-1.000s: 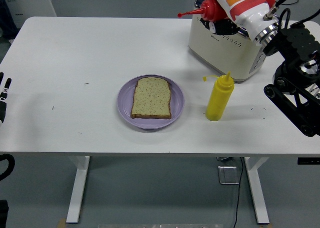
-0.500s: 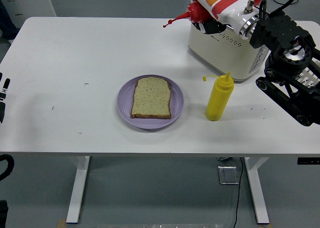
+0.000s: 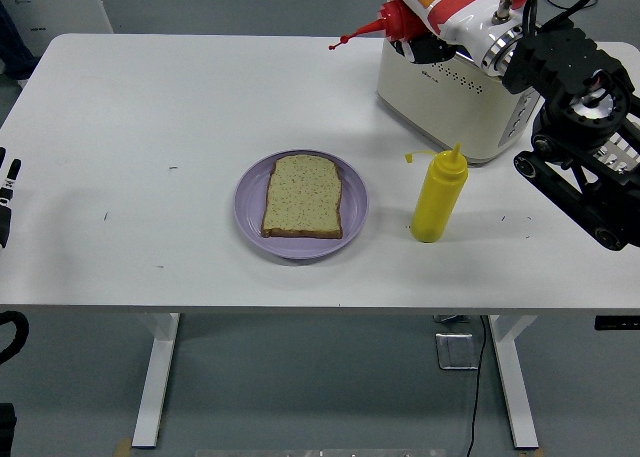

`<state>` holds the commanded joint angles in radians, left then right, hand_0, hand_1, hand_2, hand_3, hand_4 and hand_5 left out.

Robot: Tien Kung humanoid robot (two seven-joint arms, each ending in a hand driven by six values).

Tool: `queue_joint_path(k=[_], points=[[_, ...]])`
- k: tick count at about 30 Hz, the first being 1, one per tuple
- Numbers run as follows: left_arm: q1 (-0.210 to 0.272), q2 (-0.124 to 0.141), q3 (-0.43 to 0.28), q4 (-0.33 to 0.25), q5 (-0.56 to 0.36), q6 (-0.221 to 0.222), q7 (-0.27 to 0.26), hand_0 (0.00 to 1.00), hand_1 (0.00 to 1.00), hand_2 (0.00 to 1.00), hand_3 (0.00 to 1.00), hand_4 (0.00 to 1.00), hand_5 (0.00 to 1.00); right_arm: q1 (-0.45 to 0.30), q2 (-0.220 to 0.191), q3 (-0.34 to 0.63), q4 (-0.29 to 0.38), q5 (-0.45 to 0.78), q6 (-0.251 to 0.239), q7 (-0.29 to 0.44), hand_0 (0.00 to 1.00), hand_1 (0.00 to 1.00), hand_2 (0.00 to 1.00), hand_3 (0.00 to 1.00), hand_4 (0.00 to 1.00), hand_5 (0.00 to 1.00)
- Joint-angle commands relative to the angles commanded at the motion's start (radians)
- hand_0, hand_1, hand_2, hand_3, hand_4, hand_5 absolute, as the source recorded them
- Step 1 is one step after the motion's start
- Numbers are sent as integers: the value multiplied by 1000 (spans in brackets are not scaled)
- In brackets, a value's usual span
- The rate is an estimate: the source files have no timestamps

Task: Pick up the cup,pour liquid into bread,place the cup on the desk

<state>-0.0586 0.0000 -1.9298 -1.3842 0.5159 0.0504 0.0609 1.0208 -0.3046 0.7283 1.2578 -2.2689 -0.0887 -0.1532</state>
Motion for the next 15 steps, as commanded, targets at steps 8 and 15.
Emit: queue_joint_path(k=[8, 15], points=[[-2, 0, 5, 0, 2, -2, 0, 816, 808, 853, 756, 630, 998, -12, 21, -158, 0, 0, 13, 9, 29, 53, 208, 336, 710, 215], [4, 0, 4, 1, 1, 0, 0, 816, 808, 853, 755, 630, 998, -54, 11, 42, 34, 0, -117, 0, 28, 53, 209, 336, 707, 212]])
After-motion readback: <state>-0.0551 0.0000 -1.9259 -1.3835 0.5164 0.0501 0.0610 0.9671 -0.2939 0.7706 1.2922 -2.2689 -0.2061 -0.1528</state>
